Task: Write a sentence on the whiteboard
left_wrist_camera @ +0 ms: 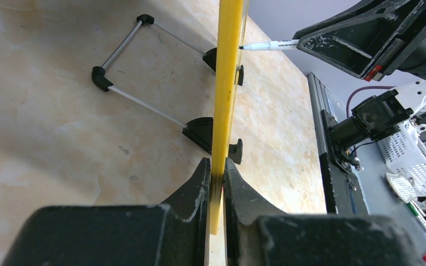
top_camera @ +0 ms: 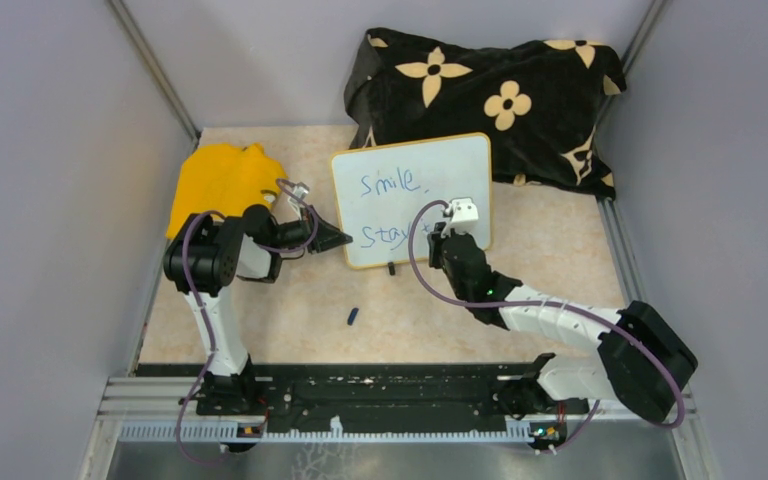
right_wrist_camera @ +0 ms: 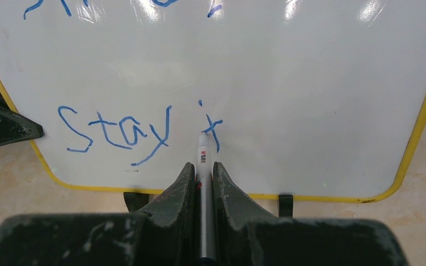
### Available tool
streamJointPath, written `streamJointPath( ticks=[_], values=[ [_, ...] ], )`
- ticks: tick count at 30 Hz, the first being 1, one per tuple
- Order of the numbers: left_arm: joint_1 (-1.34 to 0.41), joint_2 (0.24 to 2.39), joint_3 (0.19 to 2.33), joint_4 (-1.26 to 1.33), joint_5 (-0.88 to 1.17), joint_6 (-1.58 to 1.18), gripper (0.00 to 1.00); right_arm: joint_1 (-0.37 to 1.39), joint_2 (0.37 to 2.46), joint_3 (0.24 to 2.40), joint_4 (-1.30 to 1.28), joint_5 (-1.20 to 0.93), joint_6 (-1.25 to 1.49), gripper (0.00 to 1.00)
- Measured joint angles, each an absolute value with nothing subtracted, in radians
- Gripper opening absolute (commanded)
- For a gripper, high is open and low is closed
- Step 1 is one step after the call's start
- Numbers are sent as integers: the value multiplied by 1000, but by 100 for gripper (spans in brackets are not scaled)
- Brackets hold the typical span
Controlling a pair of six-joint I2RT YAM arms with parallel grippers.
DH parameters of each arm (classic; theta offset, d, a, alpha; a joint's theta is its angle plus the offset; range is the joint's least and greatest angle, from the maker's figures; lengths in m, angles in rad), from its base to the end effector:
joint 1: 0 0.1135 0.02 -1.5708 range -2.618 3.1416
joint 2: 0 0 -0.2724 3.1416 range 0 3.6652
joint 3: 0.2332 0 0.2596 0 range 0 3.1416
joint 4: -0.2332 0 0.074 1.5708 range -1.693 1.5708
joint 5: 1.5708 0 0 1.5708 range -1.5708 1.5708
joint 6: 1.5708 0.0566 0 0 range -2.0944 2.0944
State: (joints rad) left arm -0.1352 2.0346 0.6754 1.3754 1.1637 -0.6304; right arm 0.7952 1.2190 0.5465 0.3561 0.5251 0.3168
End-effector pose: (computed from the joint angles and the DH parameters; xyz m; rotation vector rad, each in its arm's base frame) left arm 0.3398 -0.0987 0.1243 0.5952 1.6734 -1.4615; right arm 0.2149 0.1786 0.2205 -0.0867 1.8506 0.2806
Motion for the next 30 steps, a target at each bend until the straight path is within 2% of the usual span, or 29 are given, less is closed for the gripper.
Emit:
streamJointPath(
  ticks=[30],
  values=[
    [-135,2035,675,1369,1168,-627,0,774,1118,528,322,575,328,0]
  ],
)
